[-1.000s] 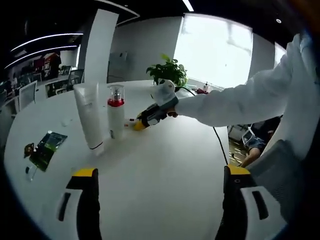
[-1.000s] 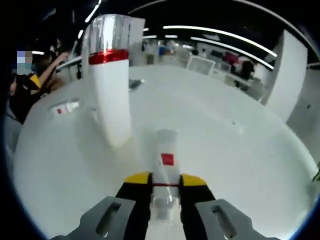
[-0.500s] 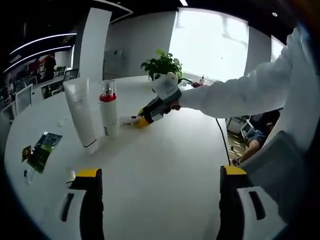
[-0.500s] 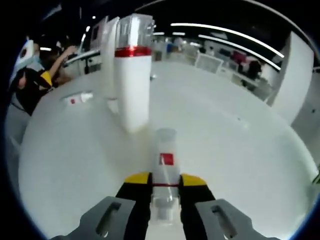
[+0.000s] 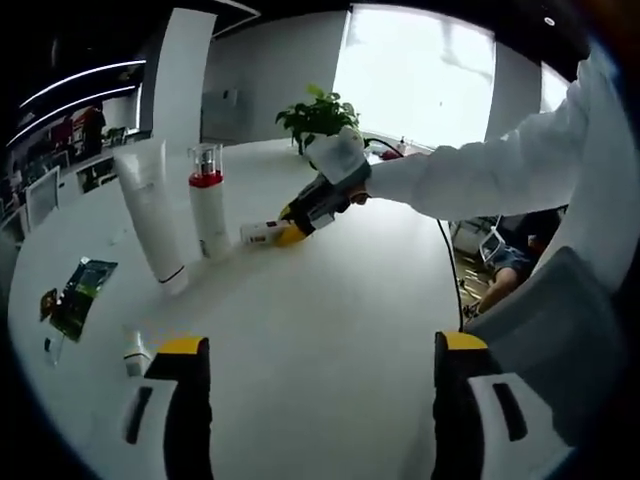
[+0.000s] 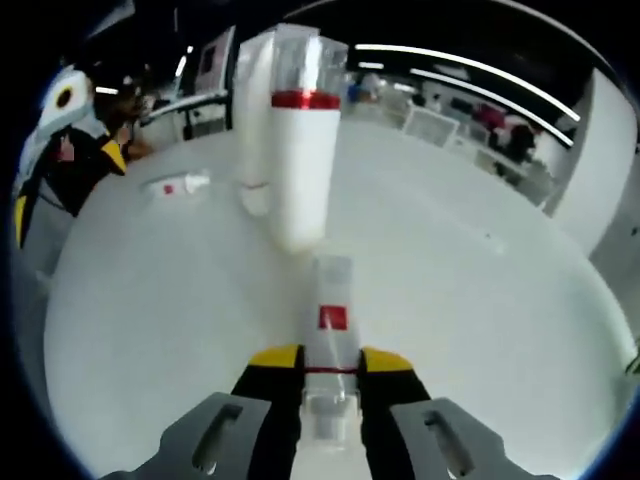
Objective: Arrange the skincare products in the storage area until every visible bottle or jar stands upright without overlapping.
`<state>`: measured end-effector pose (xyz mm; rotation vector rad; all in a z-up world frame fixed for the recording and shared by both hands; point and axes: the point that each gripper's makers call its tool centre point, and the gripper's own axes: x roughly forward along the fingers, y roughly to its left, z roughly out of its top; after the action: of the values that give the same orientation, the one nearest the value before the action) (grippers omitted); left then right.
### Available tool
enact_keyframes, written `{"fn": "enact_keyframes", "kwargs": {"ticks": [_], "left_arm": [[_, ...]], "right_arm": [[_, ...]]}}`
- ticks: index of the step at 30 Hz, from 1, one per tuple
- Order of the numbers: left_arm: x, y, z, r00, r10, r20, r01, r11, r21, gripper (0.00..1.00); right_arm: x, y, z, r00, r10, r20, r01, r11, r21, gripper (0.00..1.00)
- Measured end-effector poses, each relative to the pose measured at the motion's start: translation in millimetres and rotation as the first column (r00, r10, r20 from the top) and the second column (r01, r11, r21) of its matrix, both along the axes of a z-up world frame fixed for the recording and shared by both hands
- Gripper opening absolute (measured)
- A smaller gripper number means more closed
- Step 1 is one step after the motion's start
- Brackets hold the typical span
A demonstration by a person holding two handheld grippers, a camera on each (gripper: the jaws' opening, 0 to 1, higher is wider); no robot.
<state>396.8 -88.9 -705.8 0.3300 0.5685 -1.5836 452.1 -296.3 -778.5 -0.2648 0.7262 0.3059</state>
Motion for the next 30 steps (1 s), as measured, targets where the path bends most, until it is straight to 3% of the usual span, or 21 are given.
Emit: {"fn": "enact_keyframes", "kwargs": {"ticks": [14, 18, 30], "left_arm": [[-5.0, 1.0, -8.0, 0.999, -0.035, 0.013, 0.034, 0.999, 0.040, 0.84], [-6.5, 0.6, -9.0, 0.999, -0.047, 0.008, 0.047, 0.998, 0.050, 0.81], [-7.4, -12.8, -11.1, 0.995, -0.096, 0.023, 0.095, 0.994, 0.053, 0.74]], "right_arm": [[-13.1, 22.4, 2.2, 0.997, 0.072, -0.009, -0.072, 0.997, 0.007, 0.15], [-12.9, 20.4, -2.1, 0.996, 0.086, -0.018, -0.085, 0.995, 0.047, 0.15], [-25.4, 27.9, -2.6, 0.988, 0.146, -0.039, -0.146, 0.989, 0.000, 0.15]]}}
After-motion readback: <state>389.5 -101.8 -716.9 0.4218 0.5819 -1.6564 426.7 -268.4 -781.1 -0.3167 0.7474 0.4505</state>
